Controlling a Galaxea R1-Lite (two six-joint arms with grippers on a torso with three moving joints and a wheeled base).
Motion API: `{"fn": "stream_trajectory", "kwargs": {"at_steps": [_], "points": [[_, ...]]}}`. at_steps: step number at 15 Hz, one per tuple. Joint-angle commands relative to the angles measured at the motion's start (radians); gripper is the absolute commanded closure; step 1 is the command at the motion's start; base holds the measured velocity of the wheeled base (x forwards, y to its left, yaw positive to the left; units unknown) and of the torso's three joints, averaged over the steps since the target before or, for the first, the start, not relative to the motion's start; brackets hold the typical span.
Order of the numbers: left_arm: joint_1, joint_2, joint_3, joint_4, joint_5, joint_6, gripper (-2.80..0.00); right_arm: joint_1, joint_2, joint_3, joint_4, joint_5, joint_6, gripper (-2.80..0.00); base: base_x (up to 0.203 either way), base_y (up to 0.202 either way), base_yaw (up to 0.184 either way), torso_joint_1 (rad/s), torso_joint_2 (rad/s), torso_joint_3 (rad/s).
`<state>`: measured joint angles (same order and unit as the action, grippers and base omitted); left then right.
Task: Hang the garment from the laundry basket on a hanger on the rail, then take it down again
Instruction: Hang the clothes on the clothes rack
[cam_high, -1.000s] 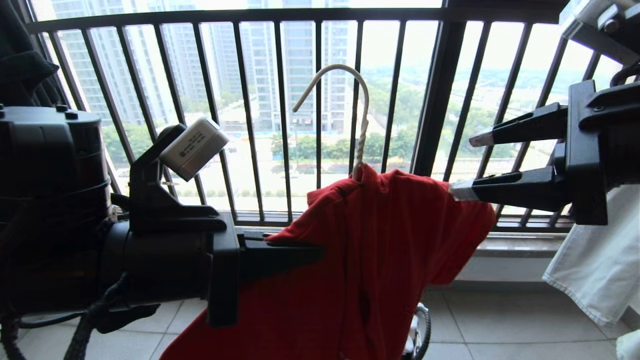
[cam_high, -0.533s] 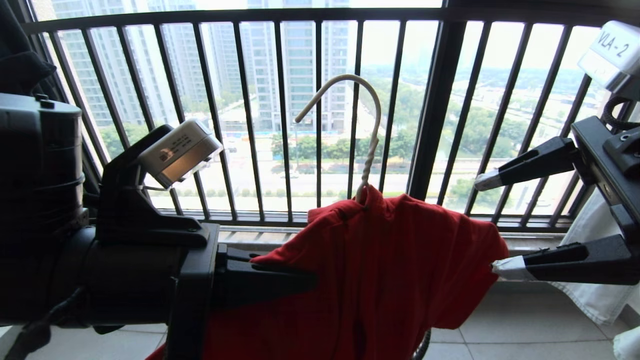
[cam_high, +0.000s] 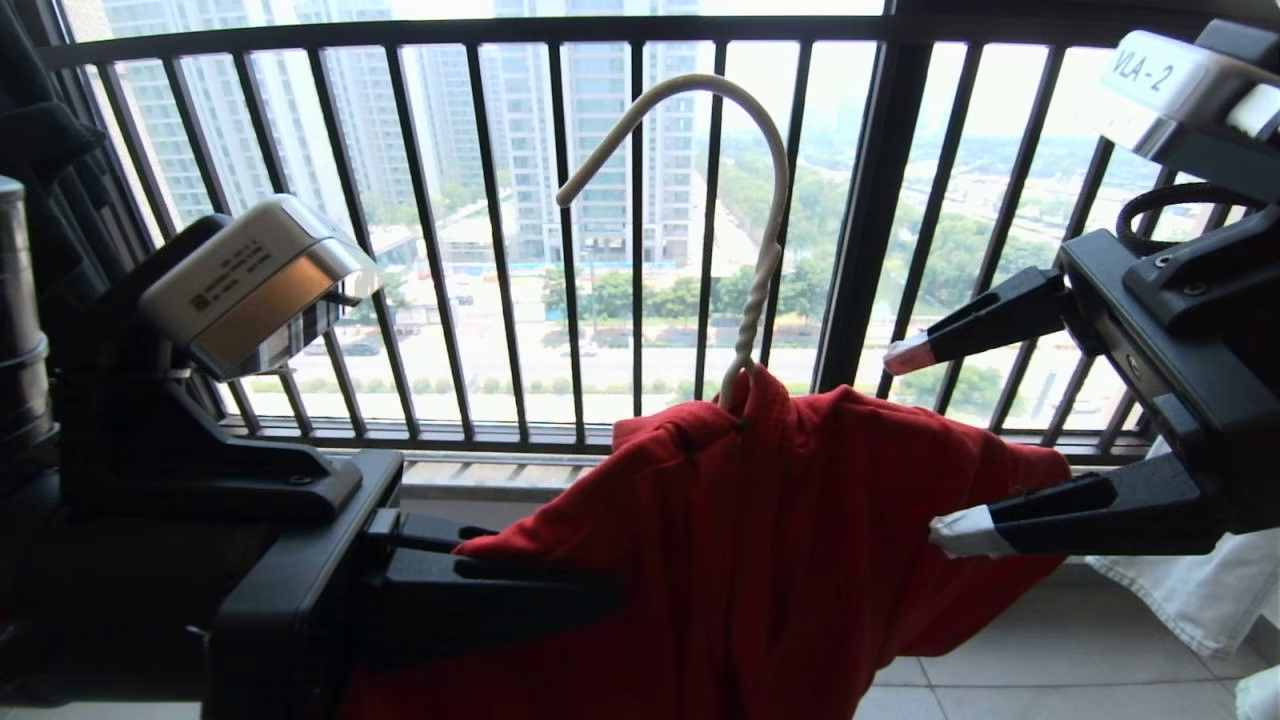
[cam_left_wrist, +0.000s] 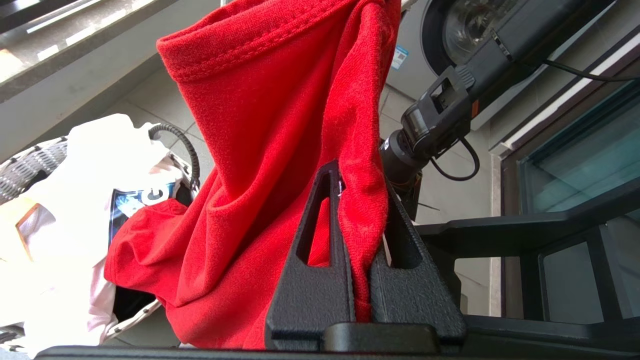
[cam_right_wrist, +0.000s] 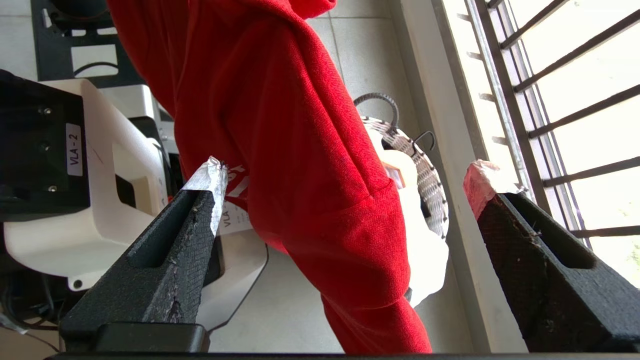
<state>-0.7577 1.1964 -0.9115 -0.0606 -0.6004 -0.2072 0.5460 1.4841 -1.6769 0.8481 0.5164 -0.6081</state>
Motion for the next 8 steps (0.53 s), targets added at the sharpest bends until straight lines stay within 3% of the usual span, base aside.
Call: {"fn": "stream_trajectory", "kwargs": {"at_steps": [1, 3, 8], "points": [[-0.002, -0.019, 0.012, -0.005, -0.003, 0.023, 0.0, 0.007, 0.04, -0.017, 0.003, 0.014, -0.004, -2.8, 0.0, 0.0, 0.0, 0.0, 0.0, 0.0], [-0.002, -0.04, 0.037, -0.01, -0.005, 0.08, 0.0, 0.03, 0.062, -0.027, 0.002, 0.016, -0.003, -2.8, 0.0, 0.0, 0.0, 0.0, 0.0, 0.0], [-0.002, -0.054, 0.039, -0.013, -0.004, 0.081, 0.0, 0.086, 0.077, -0.028, -0.012, 0.027, 0.006, -2.8, 0.0, 0.0, 0.0, 0.0, 0.0, 0.0]]}}
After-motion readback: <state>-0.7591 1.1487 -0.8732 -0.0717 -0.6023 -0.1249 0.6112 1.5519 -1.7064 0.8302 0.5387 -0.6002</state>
